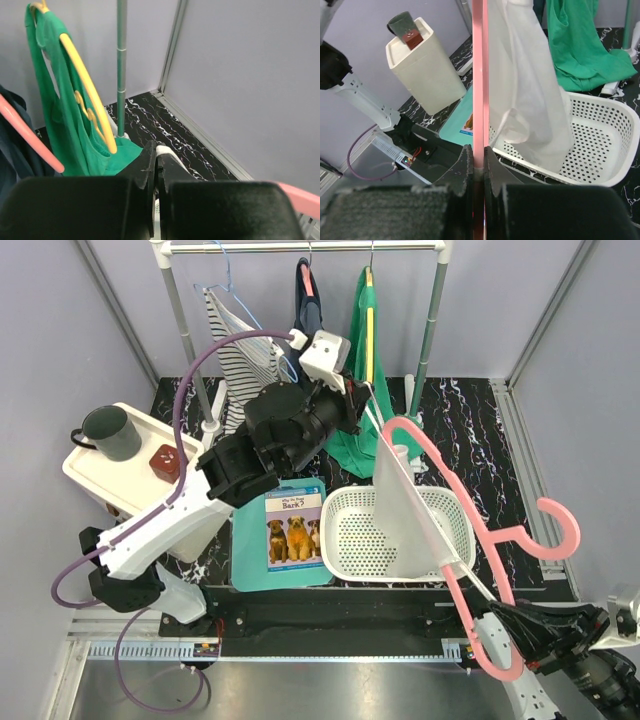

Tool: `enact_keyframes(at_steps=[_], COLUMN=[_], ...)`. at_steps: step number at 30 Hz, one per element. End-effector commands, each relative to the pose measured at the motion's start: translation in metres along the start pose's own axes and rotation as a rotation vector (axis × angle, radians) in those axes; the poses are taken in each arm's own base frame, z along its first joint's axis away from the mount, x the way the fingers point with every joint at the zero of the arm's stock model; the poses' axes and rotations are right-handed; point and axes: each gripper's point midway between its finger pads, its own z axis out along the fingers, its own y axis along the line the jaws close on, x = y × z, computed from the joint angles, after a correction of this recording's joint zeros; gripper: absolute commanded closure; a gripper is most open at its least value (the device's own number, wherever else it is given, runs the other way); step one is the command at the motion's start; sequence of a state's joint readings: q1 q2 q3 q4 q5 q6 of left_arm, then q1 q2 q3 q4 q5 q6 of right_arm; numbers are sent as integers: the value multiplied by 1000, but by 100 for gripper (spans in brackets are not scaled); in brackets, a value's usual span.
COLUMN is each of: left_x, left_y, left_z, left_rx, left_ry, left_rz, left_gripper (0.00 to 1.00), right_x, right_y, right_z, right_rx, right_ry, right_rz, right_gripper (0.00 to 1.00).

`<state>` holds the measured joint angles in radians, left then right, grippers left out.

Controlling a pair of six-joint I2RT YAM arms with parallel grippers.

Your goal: Remove the tank top from the hanger

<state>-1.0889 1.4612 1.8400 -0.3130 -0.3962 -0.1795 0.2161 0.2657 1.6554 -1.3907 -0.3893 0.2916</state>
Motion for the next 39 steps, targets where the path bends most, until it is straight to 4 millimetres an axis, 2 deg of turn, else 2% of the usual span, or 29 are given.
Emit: enact_keyframes(at_steps=[1,4,5,7,8,9,11,12,13,14,16,19,20,22,23,27,28,29,31,32,33,34,35,36,37,39], left_x=[-16,6,13,33,43,47,56,57,57,56,54,59,68,80,94,128,132,135,123,115,108,90,80,74,59,44], left_y=[2,-5,-8,-17,-19,-28,-35,-40,-40,-41,-40,-45,-45,-47,-46,-51,-52,-52,-51,-53,-57,-61,-67,-75,-83,-99], left_z=[2,6,6,9,9,9,9,8,8,9,8,1,-2,-6,-10,-15,-18,-21,-33,-38,-44,-54,-60,-66,-73,-80], left_rx=[11,45,60,115,134,184,226,255,258,260,261,310,319,340,347,401,413,421,436,446,465,487,518,546,571,607], left_ry=[-19,33,49,94,116,129,150,154,155,151,147,164,185,215,246,323,336,346,321,301,284,244,224,213,184,141], left_rz=[-82,-85,-84,-77,-71,-69,-61,-54,-51,-46,-26,-16,-18,-27,-33,-27,-21,-11,-7,3,8,8,4,-5,-16,-46], left_gripper=[100,100,100,100,100,100,100,100,100,100,100,100,100,100,100,98,83,73,48,30,25,19,13,11,11,11], right_x=[41,17,11,-14,-16,-31,-35,-47,-50,-63,-76,-98,-105,-109,-113,-109,-100,-100,-86,-83,-78,-68,-65,-56,-55,-45], right_y=[-2,-7,-9,-16,-21,-20,-30,-33,-38,-41,-53,-57,-57,-61,-61,-68,-73,-73,-78,-79,-75,-79,-76,-80,-79,-79], right_z=[-18,-18,-15,-8,-1,6,28,35,45,56,71,84,86,95,97,112,120,123,135,139,143,150,154,159,160,164], right_rx=[4,56,71,109,124,111,128,135,146,152,202,224,220,231,229,222,222,210,198,186,155,149,118,115,103,81], right_ry=[147,29,-1,-121,-141,-200,-194,-229,-224,-243,-254,-294,-310,-309,-322,-314,-295,-302,-261,-256,-234,-206,-198,-176,-187,-175], right_rz=[31,25,58,75,126,126,148,141,135,122,113,95,92,85,80,61,58,52,38,28,16,5,-3,-3,-9,-8], right_gripper=[100,100,100,100,100,100,100,100,100,100,100,100,100,100,100,100,100,100,100,100,100,100,100,100,100,100])
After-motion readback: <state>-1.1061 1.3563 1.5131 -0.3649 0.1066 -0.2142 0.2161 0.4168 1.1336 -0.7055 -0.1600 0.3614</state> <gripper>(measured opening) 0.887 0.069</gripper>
